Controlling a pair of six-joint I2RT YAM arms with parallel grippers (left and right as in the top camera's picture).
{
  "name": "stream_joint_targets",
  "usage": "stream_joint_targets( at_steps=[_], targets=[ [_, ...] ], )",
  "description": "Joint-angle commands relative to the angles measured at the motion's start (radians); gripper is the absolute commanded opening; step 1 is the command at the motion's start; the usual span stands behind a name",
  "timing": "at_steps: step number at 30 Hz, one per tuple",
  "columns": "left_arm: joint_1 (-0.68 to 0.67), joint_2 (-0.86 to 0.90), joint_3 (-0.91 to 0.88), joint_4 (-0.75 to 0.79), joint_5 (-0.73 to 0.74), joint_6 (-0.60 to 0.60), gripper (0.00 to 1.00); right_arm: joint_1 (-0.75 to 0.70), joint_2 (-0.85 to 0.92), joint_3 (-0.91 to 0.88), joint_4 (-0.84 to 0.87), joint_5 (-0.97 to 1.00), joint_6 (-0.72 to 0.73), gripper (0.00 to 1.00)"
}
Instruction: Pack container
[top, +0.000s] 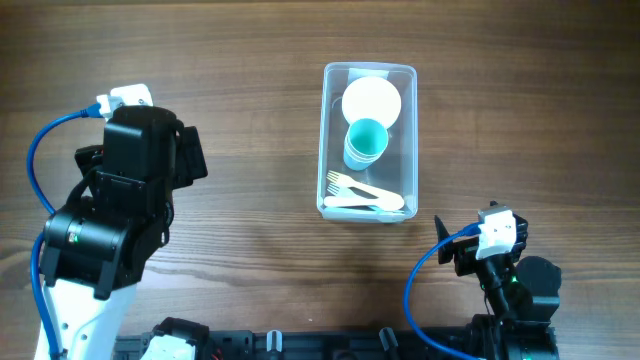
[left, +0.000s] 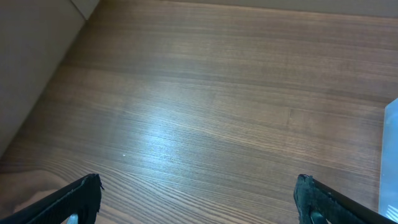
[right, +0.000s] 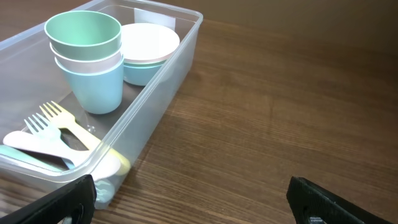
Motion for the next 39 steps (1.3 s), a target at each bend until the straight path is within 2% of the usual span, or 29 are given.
stream_joint_targets(
  at_steps=[1, 5, 8, 9, 10, 15, 17, 20, 25, 28, 39],
  targets=[
    [0.005, -0.002, -0.002, 0.003, -0.002, -0.020, 1.00, 0.004, -0.016, -0.006, 0.005, -0.009, -0.006, 1.00],
    [0.020, -0.074, -0.015, -0.003, -0.002, -0.020, 1.00, 0.004, -0.016, -0.006, 0.005, -0.008, -0.006, 1.00],
    [0.111, -0.226, -0.132, 0.083, 0.219, -0.024, 1.00, 0.004, -0.016, -0.006, 0.005, -0.008, -0.005, 1.00],
    [0.155, -0.289, -0.201, 0.146, 0.297, -0.024, 1.00, 0.004, -0.016, -0.006, 0.005, -0.009, -0.006, 1.00],
    [0.201, -0.396, -0.344, 0.258, 0.395, -0.024, 1.00, 0.004, -0.016, -0.006, 0.005, -0.009, -0.006, 1.00],
    [0.212, -0.674, -0.734, 0.446, 0.542, -0.024, 1.00, 0.004, -0.016, -0.006, 0.005, -0.009, -0.006, 1.00],
    [0.212, -0.782, -0.874, 0.471, 0.568, -0.024, 1.00, 0.004, -0.016, -0.006, 0.005, -0.009, -0.006, 1.00],
    [0.209, -0.883, -0.994, 0.473, 0.572, -0.024, 1.00, 0.004, -0.016, -0.006, 0.005, -0.009, -0.006, 1.00],
    [0.170, -1.015, -1.130, 0.483, 0.575, -0.024, 1.00, 0.004, -0.016, -0.006, 0.005, -0.009, -0.006, 1.00],
    [0.166, -1.044, -1.181, 0.503, 0.575, -0.024, 1.00, 0.004, -0.016, -0.006, 0.005, -0.009, -0.005, 1.00],
    [0.166, -1.049, -1.184, 0.509, 0.574, -0.024, 1.00, 0.004, -0.016, -0.006, 0.005, -0.009, -0.005, 1.00]
  ],
)
